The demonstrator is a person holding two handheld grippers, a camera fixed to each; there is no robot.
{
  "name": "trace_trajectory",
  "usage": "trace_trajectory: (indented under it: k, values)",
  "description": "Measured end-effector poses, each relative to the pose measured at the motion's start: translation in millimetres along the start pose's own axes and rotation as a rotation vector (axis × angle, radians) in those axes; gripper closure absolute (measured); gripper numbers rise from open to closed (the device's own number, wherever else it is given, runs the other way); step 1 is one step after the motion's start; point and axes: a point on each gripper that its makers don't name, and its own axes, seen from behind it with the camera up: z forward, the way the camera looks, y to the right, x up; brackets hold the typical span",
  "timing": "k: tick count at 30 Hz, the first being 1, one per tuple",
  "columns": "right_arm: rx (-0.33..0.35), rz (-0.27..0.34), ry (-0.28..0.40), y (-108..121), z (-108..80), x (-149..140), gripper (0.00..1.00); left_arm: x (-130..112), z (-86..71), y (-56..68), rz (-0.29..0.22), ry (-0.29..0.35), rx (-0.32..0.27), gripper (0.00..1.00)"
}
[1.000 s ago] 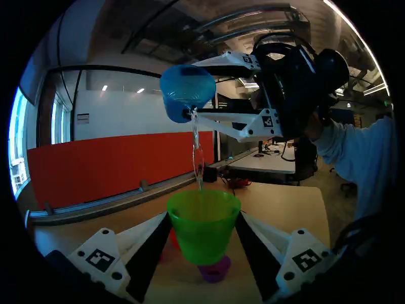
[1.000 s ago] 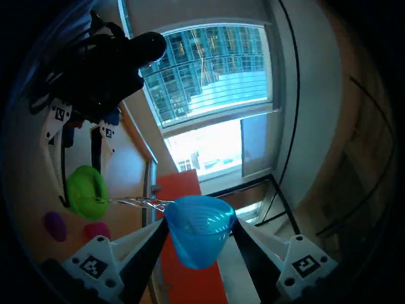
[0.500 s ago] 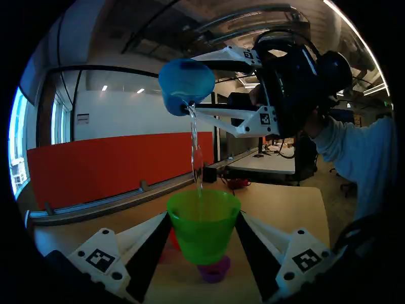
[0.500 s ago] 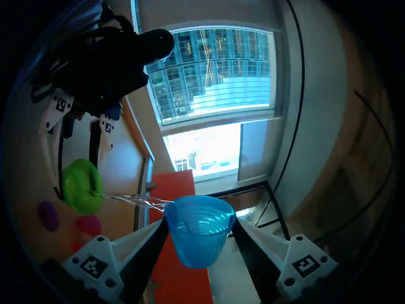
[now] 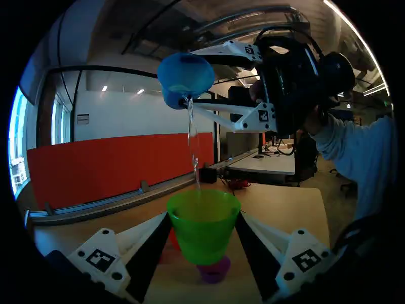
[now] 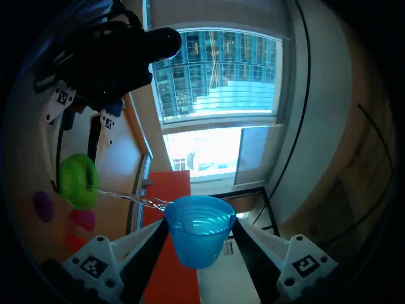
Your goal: Pour water
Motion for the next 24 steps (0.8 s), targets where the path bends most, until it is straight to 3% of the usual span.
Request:
trace_trajectory:
  k: [24]
  values:
    - [-0.016,-0.147,0.004,8.6,1.6,6.8,0.10,2.5,0.4,-0.3,-0.002,0.003,-0.002,0.15]
